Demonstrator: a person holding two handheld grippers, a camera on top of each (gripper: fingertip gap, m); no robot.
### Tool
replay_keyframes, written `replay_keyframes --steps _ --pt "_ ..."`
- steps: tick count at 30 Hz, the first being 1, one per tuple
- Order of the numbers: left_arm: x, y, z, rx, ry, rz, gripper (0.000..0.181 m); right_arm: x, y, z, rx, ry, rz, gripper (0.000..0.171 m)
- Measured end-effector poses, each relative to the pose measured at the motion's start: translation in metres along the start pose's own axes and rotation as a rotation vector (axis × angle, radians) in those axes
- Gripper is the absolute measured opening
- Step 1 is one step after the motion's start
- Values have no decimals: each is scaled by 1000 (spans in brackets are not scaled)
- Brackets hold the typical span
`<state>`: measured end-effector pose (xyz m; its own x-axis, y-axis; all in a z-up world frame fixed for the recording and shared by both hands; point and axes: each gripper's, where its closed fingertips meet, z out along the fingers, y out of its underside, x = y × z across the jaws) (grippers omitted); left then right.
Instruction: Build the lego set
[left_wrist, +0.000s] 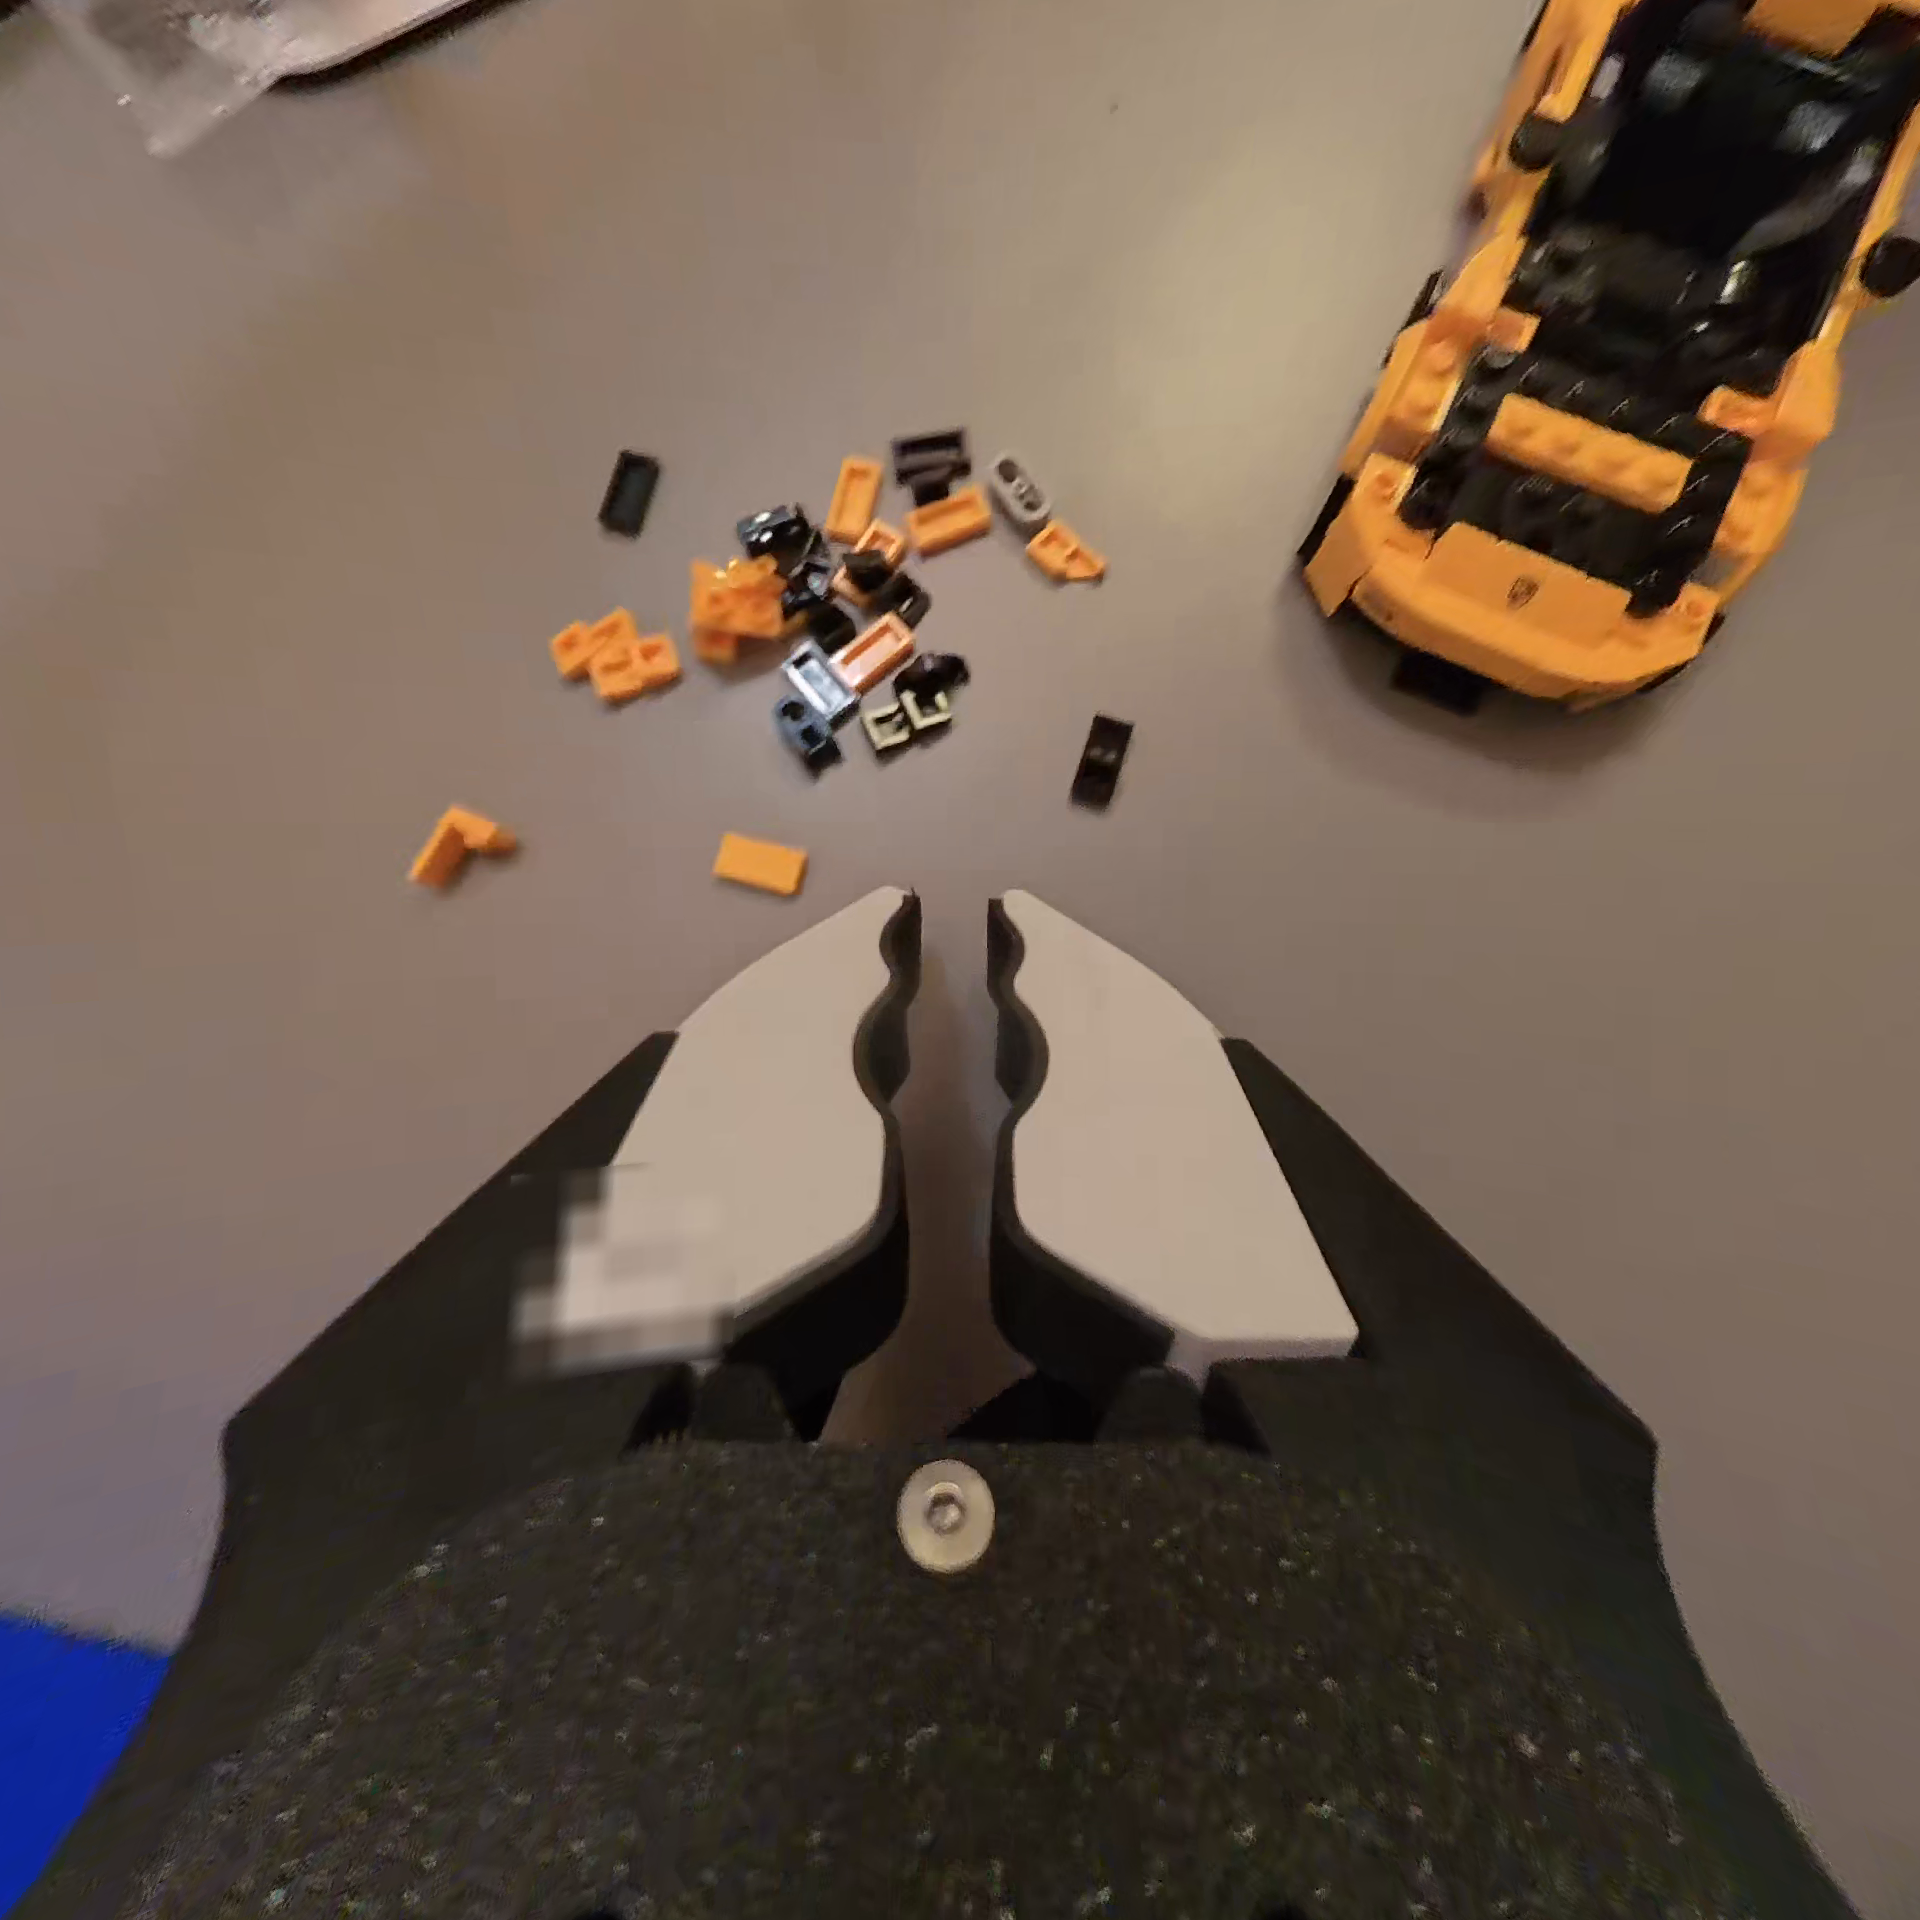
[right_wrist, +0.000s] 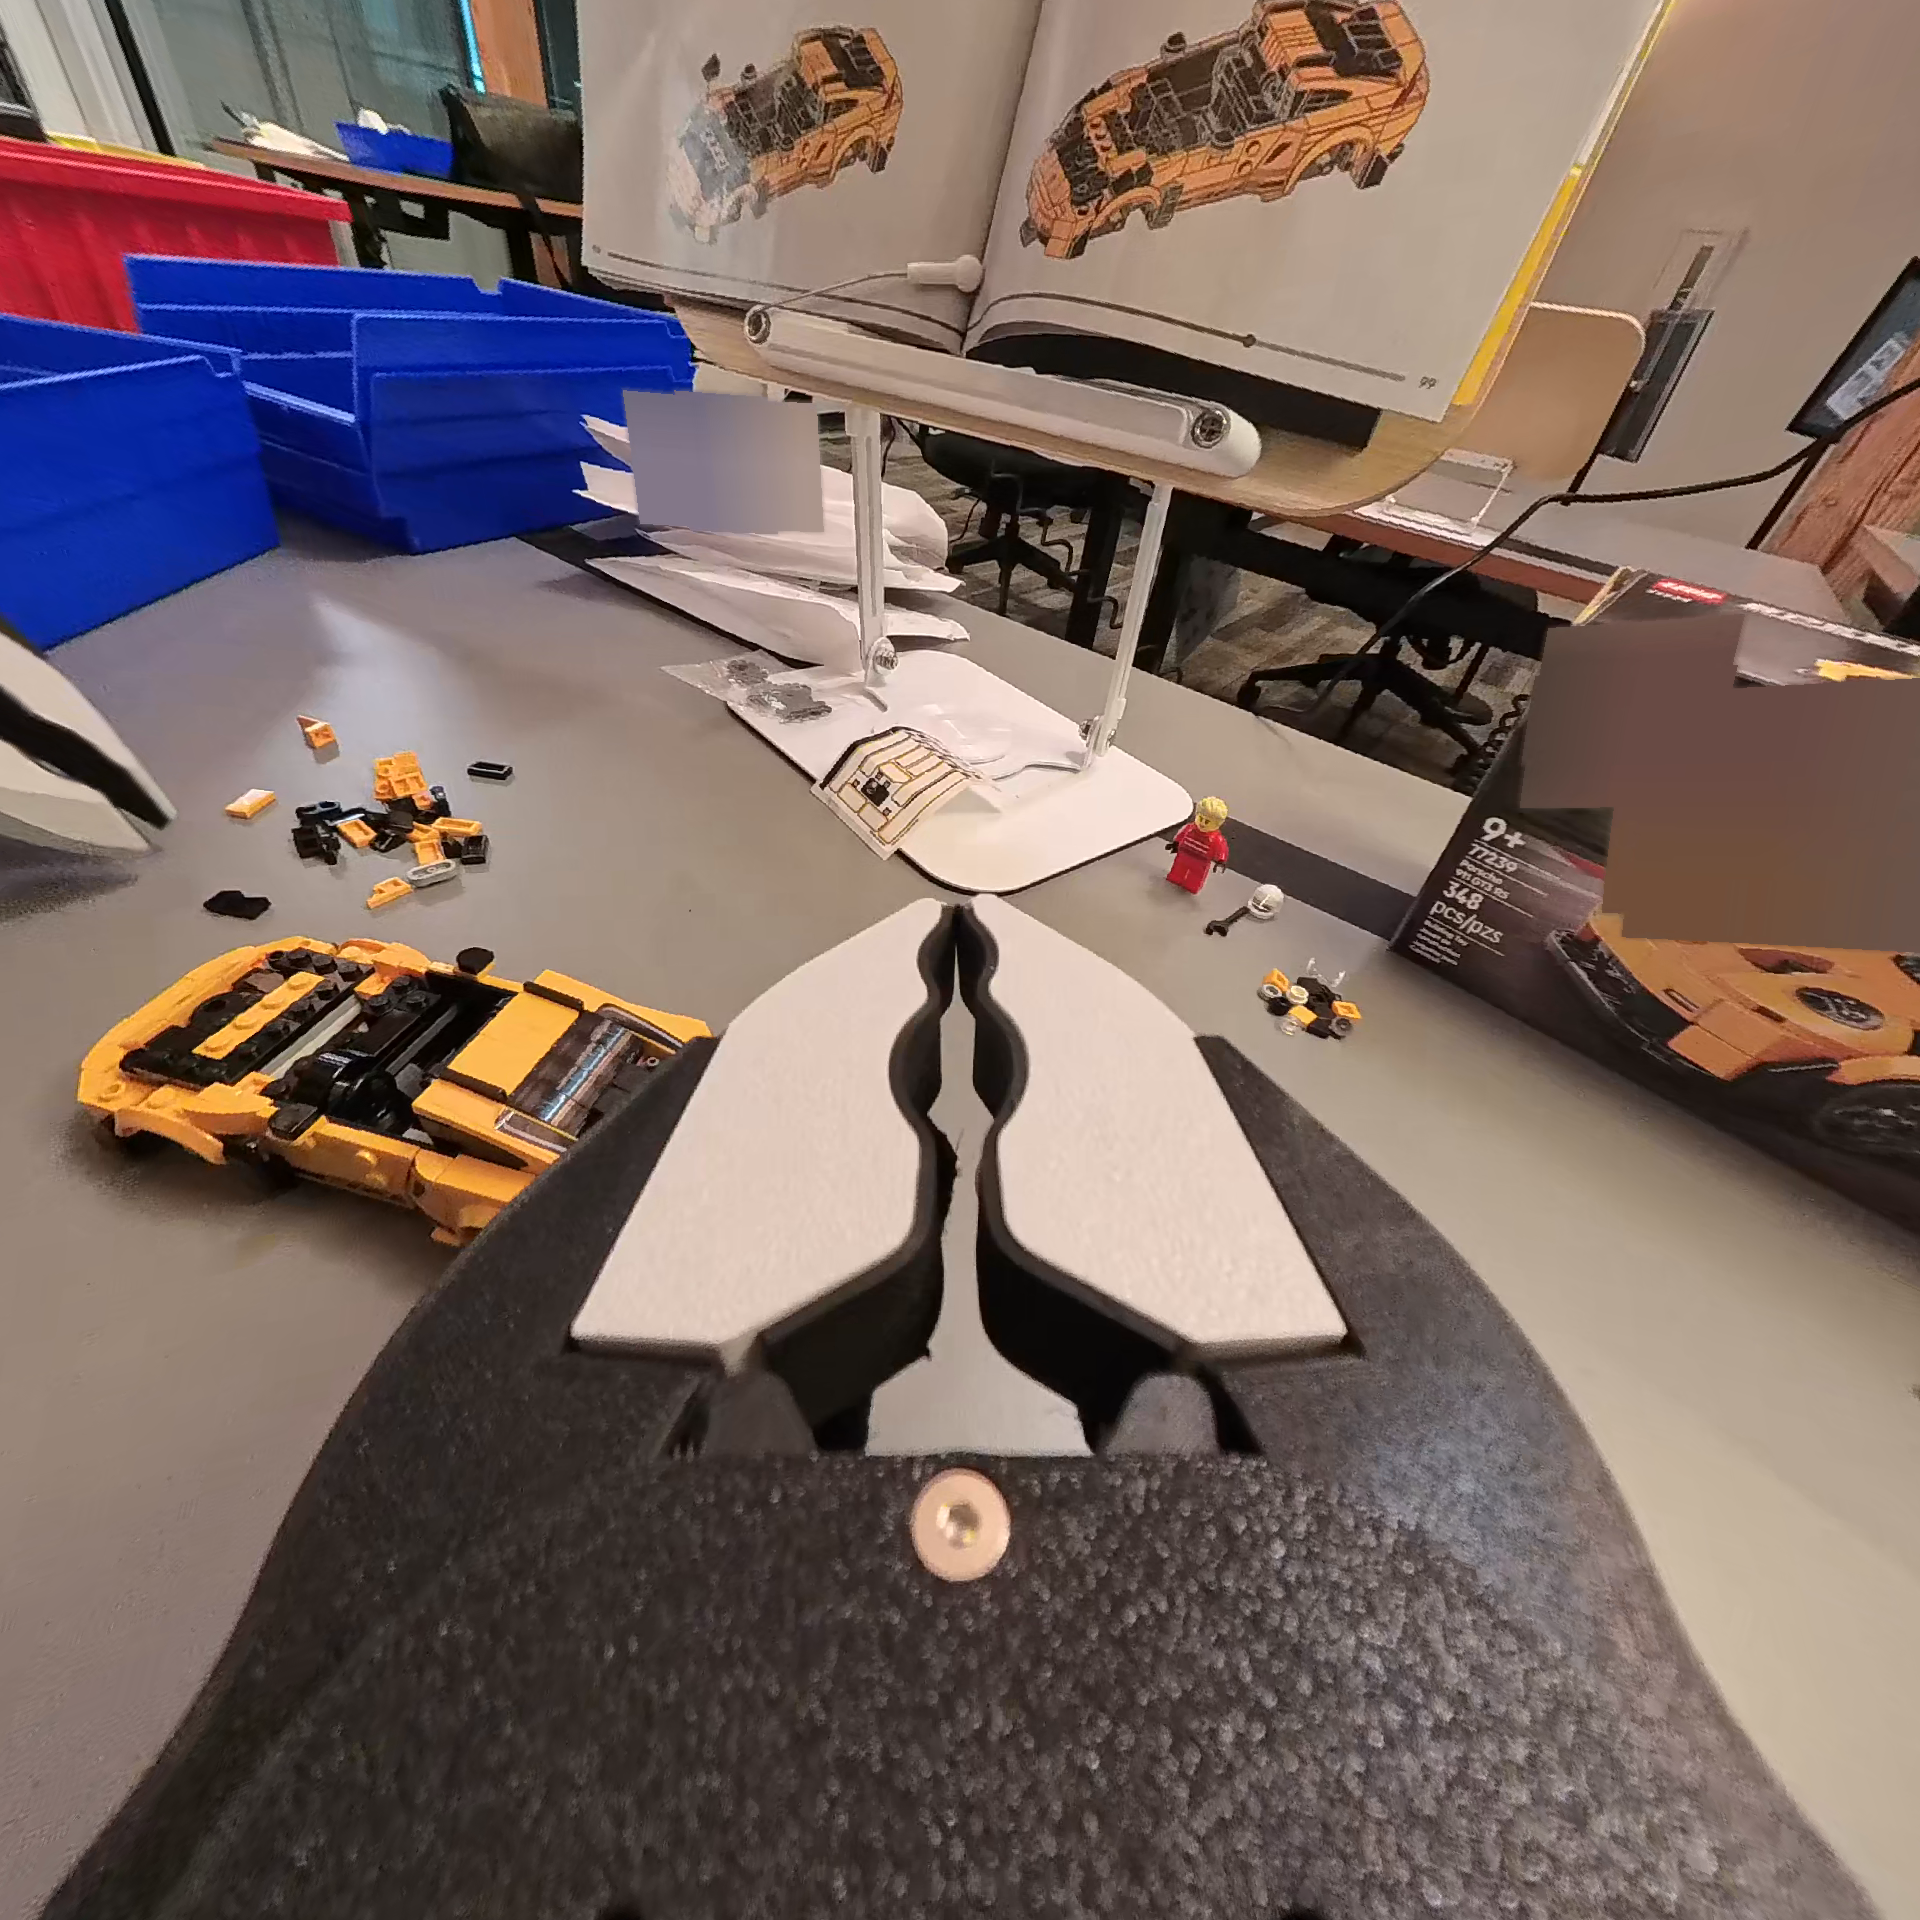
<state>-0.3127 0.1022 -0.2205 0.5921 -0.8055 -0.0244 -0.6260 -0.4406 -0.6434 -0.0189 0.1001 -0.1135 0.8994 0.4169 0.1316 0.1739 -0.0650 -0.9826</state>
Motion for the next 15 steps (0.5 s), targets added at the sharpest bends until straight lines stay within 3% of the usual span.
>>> replay_keyframes --steps 15 --pt "-6 -32 35 24 35 120 21 1 5 0 -26 -15 26 0"
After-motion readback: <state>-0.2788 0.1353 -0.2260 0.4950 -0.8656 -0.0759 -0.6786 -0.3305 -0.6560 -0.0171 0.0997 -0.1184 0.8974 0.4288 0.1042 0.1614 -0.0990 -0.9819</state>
